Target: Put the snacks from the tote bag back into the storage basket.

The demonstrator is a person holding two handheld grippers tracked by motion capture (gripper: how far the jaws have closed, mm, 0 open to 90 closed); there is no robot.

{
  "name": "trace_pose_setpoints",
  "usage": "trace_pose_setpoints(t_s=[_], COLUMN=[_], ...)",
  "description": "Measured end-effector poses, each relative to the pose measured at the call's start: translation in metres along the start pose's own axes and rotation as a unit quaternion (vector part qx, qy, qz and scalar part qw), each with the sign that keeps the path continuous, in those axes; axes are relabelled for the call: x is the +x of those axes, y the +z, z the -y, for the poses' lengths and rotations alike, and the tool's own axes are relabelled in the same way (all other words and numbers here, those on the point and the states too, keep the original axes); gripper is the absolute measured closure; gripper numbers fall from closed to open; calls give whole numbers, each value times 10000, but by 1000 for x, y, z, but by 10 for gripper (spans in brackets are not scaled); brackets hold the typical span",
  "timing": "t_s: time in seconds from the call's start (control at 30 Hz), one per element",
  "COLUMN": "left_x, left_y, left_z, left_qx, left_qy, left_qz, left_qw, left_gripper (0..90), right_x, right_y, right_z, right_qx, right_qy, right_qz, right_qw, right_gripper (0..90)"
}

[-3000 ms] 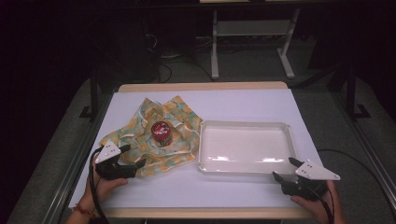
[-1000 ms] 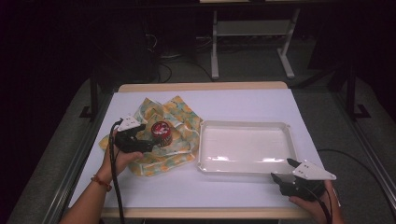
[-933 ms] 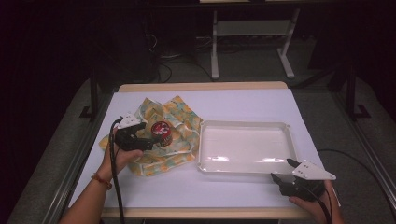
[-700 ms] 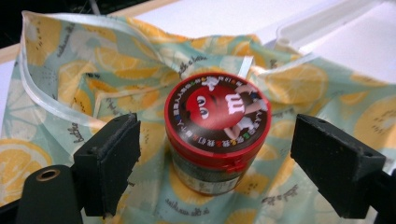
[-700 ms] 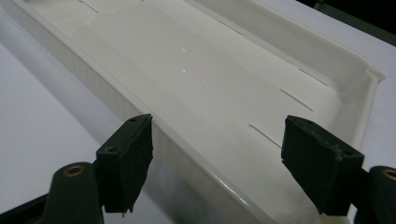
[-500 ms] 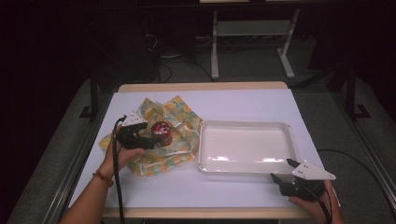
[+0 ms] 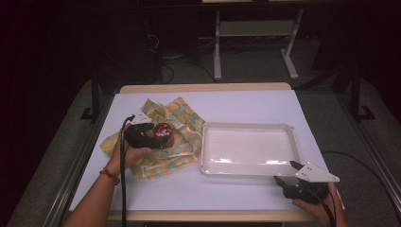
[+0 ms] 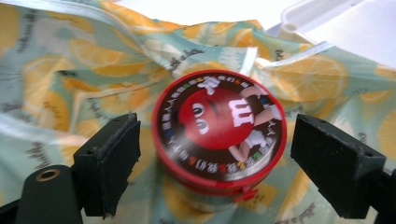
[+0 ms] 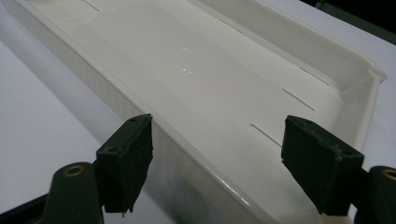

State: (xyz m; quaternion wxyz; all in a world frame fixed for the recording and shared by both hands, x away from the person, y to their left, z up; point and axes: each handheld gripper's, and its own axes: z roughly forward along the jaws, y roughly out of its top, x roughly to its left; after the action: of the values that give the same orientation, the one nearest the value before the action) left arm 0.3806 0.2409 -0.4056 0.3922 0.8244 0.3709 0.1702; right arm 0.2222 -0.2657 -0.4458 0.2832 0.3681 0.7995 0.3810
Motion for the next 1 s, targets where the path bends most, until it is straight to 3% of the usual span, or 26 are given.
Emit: trace_pose_setpoints(t_s=[0.1,0.5,0.7,1.0], left_x=[1,3,2,1], left_y=[5,11,10,9], left_z=[-1,2,2,2], left_qx=[71,66,98,137], left_qy=[1,14,217,501], left_qz=[46,135,137,383], left_qw=[10000,9999,9996,9979], left_gripper=[214,232,248,248], right_x=[-1,0,0,0], right_y=[0,1,0,1], right_z=[0,1,1,2], right_qx=[-13,9,7,21], right_qy=[29,3,-13,-17], right_qz=[-16,-14,-9,-30], right_qw=[10000,10000,10000,10000], right_gripper=[243,244,244,244])
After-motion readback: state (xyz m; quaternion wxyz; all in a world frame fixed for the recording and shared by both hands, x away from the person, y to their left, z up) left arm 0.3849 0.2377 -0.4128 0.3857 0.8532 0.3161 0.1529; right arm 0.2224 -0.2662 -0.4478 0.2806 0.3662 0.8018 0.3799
